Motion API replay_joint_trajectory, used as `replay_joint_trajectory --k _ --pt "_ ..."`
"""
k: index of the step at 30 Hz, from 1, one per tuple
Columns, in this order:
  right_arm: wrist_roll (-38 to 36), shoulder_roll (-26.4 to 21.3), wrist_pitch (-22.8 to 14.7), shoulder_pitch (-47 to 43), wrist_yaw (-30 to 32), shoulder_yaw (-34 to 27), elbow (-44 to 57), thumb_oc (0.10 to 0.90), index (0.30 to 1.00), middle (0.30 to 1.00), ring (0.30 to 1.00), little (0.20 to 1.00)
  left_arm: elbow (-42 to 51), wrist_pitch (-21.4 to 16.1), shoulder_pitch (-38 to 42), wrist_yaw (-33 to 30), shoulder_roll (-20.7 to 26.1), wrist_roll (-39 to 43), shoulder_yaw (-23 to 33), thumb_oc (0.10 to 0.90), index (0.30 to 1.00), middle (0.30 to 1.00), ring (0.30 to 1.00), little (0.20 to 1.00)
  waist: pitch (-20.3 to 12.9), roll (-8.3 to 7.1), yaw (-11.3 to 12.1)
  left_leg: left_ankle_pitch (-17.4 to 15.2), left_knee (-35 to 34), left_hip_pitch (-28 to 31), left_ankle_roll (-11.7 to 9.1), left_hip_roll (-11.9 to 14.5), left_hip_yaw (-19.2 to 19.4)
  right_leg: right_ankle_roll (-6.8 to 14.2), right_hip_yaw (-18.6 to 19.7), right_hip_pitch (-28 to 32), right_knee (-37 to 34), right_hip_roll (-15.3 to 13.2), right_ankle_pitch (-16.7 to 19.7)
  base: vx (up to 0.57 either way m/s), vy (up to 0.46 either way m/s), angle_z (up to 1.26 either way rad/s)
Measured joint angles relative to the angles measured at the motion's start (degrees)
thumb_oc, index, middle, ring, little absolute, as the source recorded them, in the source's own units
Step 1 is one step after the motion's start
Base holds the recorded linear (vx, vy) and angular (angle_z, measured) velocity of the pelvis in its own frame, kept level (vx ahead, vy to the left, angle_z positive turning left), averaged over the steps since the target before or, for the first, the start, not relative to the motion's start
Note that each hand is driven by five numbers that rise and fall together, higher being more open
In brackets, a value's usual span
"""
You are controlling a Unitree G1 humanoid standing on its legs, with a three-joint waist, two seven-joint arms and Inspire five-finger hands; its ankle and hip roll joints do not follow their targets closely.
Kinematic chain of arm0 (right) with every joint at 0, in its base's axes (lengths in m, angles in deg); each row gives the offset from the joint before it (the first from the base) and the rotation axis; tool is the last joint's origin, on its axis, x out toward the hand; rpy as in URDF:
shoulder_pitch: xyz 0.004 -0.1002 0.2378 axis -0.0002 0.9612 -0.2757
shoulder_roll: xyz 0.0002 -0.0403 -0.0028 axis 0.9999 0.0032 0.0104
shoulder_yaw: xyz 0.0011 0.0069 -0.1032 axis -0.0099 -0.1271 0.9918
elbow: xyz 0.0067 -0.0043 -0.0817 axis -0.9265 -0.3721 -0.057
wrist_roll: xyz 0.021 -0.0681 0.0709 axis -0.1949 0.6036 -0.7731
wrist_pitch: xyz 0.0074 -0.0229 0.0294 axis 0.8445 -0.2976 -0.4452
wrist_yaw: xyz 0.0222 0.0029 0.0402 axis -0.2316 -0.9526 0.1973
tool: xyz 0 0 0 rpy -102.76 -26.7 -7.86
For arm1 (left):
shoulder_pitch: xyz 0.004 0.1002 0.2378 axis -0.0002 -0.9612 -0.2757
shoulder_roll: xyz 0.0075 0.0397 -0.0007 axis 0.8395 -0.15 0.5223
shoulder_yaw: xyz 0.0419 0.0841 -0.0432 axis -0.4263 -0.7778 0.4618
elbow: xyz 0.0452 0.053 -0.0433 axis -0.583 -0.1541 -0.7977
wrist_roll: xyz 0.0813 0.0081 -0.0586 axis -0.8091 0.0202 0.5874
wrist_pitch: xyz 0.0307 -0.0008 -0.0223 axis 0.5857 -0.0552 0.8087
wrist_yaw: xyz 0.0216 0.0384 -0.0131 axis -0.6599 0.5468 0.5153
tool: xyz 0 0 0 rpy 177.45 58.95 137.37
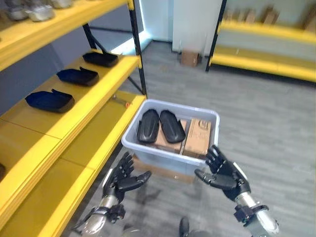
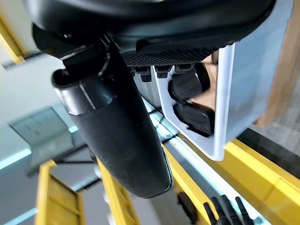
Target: Move parts from the plastic box to the shelf.
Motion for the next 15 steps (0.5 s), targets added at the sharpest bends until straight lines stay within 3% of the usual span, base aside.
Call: replay_joint_trajectory --k 3,5,8,11,13,15 --pt "0.14 0.43 0.37 -0.28 0.2 0.69 -1.62 0.9 1.0 1.0 1.0 1.0 -1.24 -0.04 1.6 -0.25 -0.49 0.0 0.36 0.9 1.0 1.0 1.0 1.0 2.31 -0.12 0.51 0.22 -3.0 -0.82 -0.44 0.03 -2.86 -0.53 1.4 0.48 -1.15 1.16 1.46 0.17 0.122 -0.33" --pt "0.14 1.05 0.37 -0.35 0.46 0.43 -2.37 0.9 1.0 1.0 1.0 1.0 -2.0 -0.03 1.67 -0.3 -0.59 -0.01 0.74 0.9 1.0 1.0 1.0 1.0 3.44 0.29 0.19 0.29 -2.8 0.17 -0.45 -0.08 0.16 1.08 2.28 2.67 -4.03 2.05 0.6 0.18 0.178 -0.48" --pt "0.62 1.03 0.37 0.11 0.61 0.32 -2.38 0.9 1.0 1.0 1.0 1.0 -1.87 -0.06 1.0 -1.03 -0.66 0.0 0.81 0.9 1.0 1.0 1.0 1.0 3.93 1.7 0.66 -0.23 -2.49 5.08 0.02 0.2 -0.61 1.93 4.62 2.7 -3.54 4.02 1.29 0.21 0.228 -0.67" --pt "1.07 1.41 0.36 0.67 0.74 0.37 -2.2 0.9 1.0 1.0 1.0 1.0 -1.68 -0.05 2.64 -1.31 -0.72 0.03 0.85 0.9 1.0 1.0 1.0 1.0 4.47 2.52 0.37 0.52 1.02 6.19 1.71 -1.31 2.66 2.54 6.04 1.85 -2.31 2.48 0.99 0.17 0.194 -0.6" --pt "1.07 2.59 1.17 1.18 0.74 1.58 -2.23 0.9 1.0 1.0 1.0 1.0 -0.67 -0.1 3.21 -1.36 0.35 0.04 1.5 0.9 1.0 1.0 1.0 1.0 4.53 1.19 0.36 -0.74 3.91 6.16 3.6 -3.16 3.6 3.31 5.38 1.77 -1.27 -0.07 0.78 0.11 0.162 -0.08" --pt "1.08 2.98 1.32 0.93 0.11 2.31 -2.24 0.9 1.0 1.0 1.0 1.0 0.34 -0.34 3.34 -1.37 0.74 0.06 2.13 0.9 1.0 1.0 1.0 1.0 4.49 0.85 0.54 -3.36 7.55 5.13 3.93 -4.71 4.59 4.22 6.24 2.17 -1.62 -1.85 1.31 0.08 0.147 -0.09"
